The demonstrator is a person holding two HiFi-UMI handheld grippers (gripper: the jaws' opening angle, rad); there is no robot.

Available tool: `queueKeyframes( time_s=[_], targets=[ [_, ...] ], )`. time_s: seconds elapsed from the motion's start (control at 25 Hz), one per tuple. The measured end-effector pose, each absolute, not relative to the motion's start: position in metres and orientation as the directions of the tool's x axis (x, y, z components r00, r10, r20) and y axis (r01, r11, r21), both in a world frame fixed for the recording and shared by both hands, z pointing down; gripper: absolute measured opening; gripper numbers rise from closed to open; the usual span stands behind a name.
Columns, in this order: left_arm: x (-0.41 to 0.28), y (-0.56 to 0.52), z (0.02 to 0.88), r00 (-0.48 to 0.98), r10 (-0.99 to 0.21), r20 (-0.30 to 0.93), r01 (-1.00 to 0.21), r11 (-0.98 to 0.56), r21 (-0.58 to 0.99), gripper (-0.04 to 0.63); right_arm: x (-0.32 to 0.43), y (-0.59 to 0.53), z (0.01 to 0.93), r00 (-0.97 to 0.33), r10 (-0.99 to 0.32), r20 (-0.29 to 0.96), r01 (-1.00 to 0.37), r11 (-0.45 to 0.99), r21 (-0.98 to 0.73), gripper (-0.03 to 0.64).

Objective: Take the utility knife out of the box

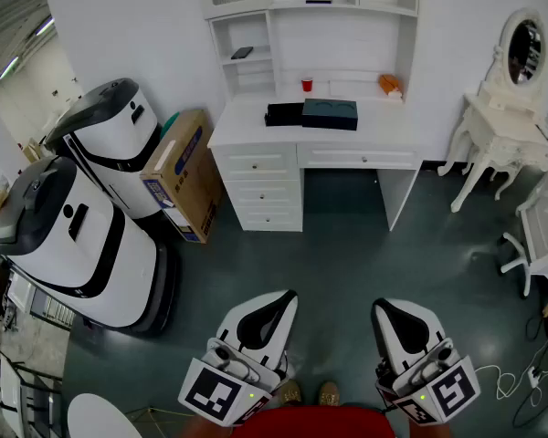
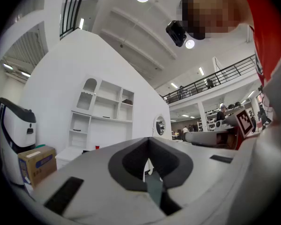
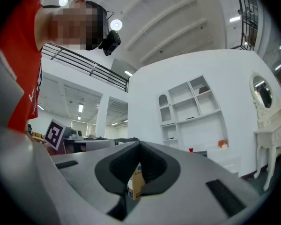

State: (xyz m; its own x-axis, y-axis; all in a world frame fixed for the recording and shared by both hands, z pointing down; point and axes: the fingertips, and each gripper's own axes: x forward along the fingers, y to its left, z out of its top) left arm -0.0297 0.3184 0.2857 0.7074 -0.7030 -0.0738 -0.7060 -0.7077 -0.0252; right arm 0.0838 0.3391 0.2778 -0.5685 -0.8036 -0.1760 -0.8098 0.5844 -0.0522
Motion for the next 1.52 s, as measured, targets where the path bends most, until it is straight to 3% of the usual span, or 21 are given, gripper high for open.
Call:
queueKeyframes(
  time_s=[0.24, 0.88, 1.52],
  targets=[
    [-0.03, 0.317, 0.277, 0.698, -0.704, -0.132, -0.713, -0.7, -0.038, 0.014, 0.085, 0.342, 0.277, -0.565, -0.806, -0.174, -0.813, 0.581, -0.049, -0.006],
    [-0.031, 0.317, 0.28, 0.693, -0.708, -0.135, -0.717, -0.697, -0.029, 0.014, 0.089, 0.344, 0.278, -0.556, -0.809, -0.19, -0.813, 0.577, -0.078, -0.003],
    [-0.083, 0.298, 0.284, 0.682, -0.724, -0.108, -0.729, -0.683, -0.026, 0.014, 0.038, 0.326, 0.273, -0.572, -0.799, -0.186, -0.807, 0.589, -0.044, -0.003]
  ],
)
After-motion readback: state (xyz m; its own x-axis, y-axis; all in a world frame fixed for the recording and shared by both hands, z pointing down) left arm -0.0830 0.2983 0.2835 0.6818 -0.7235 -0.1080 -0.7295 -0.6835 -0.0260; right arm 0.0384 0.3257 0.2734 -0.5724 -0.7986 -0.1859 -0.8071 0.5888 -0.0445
